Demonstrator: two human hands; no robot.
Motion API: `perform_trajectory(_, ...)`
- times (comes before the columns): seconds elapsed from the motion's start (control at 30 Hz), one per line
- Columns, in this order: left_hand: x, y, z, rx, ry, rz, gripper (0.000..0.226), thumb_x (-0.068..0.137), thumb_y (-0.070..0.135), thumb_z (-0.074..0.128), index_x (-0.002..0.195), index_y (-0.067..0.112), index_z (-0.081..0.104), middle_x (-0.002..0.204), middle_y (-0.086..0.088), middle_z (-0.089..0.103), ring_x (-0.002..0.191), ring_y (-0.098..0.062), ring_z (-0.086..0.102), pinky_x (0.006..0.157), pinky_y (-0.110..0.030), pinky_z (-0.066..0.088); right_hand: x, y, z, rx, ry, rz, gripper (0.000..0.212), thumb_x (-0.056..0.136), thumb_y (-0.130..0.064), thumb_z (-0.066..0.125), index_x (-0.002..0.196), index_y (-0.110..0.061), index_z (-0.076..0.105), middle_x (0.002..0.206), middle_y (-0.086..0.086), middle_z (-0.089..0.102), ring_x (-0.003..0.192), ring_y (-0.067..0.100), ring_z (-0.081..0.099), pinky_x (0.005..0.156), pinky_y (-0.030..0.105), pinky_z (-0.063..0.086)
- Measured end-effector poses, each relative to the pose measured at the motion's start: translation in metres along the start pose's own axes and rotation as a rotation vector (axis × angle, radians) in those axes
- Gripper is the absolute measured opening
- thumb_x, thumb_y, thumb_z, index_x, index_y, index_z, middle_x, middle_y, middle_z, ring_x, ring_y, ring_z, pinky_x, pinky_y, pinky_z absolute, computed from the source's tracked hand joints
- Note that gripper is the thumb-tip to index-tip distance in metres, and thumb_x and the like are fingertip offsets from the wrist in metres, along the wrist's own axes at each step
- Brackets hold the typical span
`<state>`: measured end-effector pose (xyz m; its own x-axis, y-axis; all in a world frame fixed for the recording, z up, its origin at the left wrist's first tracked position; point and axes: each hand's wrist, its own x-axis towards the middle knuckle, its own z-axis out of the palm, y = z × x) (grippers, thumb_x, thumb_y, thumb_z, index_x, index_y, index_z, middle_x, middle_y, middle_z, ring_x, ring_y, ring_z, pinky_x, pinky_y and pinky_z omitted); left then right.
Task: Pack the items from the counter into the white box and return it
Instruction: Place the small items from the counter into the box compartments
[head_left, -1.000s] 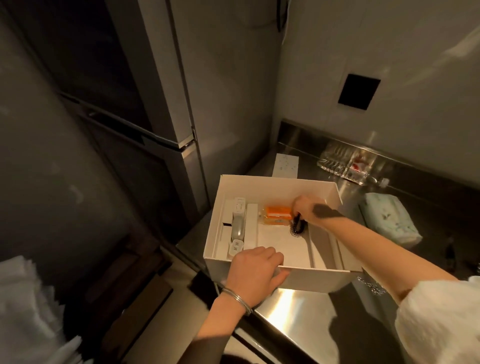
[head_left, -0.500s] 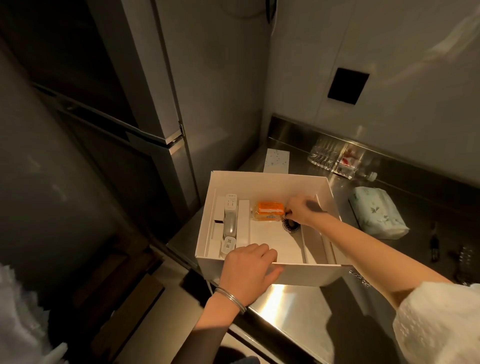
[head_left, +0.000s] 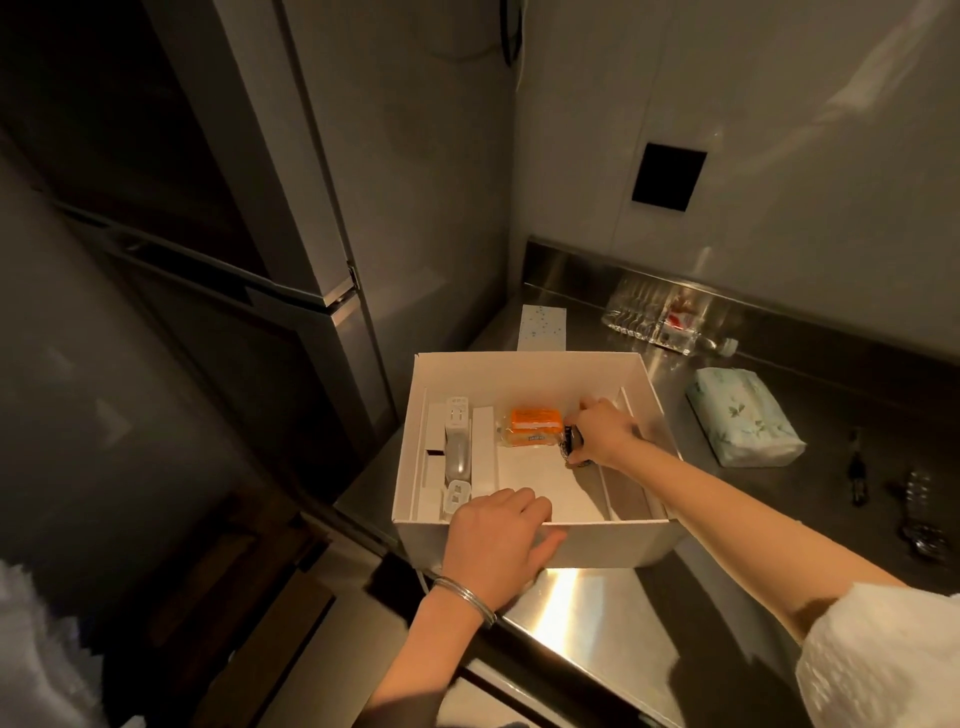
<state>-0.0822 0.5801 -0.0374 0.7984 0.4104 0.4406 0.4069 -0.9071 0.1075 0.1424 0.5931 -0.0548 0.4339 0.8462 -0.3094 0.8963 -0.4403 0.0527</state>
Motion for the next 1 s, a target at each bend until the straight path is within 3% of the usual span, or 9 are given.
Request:
perform_trajectory(0.2,0.000,0.000,-0.001,-0.018,-0.021,-0.002,0.028,0.079,0.050,0.045,0.065,0.030,0.058,0.058,0.014,0.053,0.050,-0.001,0.048,0.046,-0.014,0.022,-0.004,0.001,0.006,-0.058,-0.010,-0.029,0.051,0.076,-0.053,0.065,0.111,-0.017,0.063,0.124,0.007,0.046,0.118,0.027,0.041,0.092,0.040,0.041)
perform_trajectory(0.33,-0.001,0.000,-0.003,-0.015,-0.032,-0.010,0.028,0.079,0.050,0.044,0.065,0.031,0.058,0.058,0.015,0.053,0.050,-0.001,0.048,0.046,-0.014,0.022,-0.007,-0.001,0.003,-0.018,0.063,-0.038,0.053,0.074,-0.048,0.070,0.113,-0.014,0.057,0.117,0.008,0.050,0.111,0.027,0.049,0.082,0.037,0.044)
perform_trajectory(0.6,0.000,0.000,-0.005,-0.039,-0.055,0.012,0.023,0.077,0.049,0.056,0.066,0.029,0.059,0.058,0.014,0.053,0.050,-0.002,0.048,0.046,-0.014,0.024,-0.005,0.001,0.002,-0.008,0.103,0.015,0.042,0.082,-0.038,0.063,0.113,-0.011,0.053,0.115,0.009,0.054,0.104,0.028,0.057,0.076,0.037,0.048)
perform_trajectory(0.73,0.000,0.000,-0.004,-0.036,-0.065,0.031,0.022,0.075,0.047,0.067,0.067,0.028,0.059,0.059,0.014,0.053,0.050,-0.003,0.049,0.044,-0.014,0.025,-0.022,0.009,-0.020,0.263,0.046,-0.070,0.040,0.078,-0.040,0.069,0.103,-0.013,0.056,0.106,0.008,0.056,0.088,0.022,0.054,0.072,0.031,0.043)
perform_trajectory(0.87,0.000,-0.001,-0.004,-0.038,-0.064,0.038,0.021,0.076,0.045,0.065,0.065,0.028,0.058,0.058,0.014,0.052,0.049,-0.003,0.049,0.043,-0.014,0.022,-0.080,0.030,-0.050,0.553,0.194,-0.183,0.021,0.084,-0.022,0.066,0.101,-0.011,0.063,0.102,0.004,0.063,0.089,0.015,0.058,0.076,0.022,0.047)
perform_trajectory(1.0,0.002,0.000,-0.007,-0.056,-0.083,0.028,0.024,0.077,0.049,0.055,0.065,0.028,0.059,0.057,0.014,0.052,0.047,-0.003,0.048,0.044,-0.008,0.012,-0.137,0.077,-0.049,0.706,0.326,-0.063,0.009,0.086,-0.013,0.062,0.095,-0.014,0.066,0.090,-0.006,0.062,0.083,0.009,0.060,0.074,0.017,0.049)
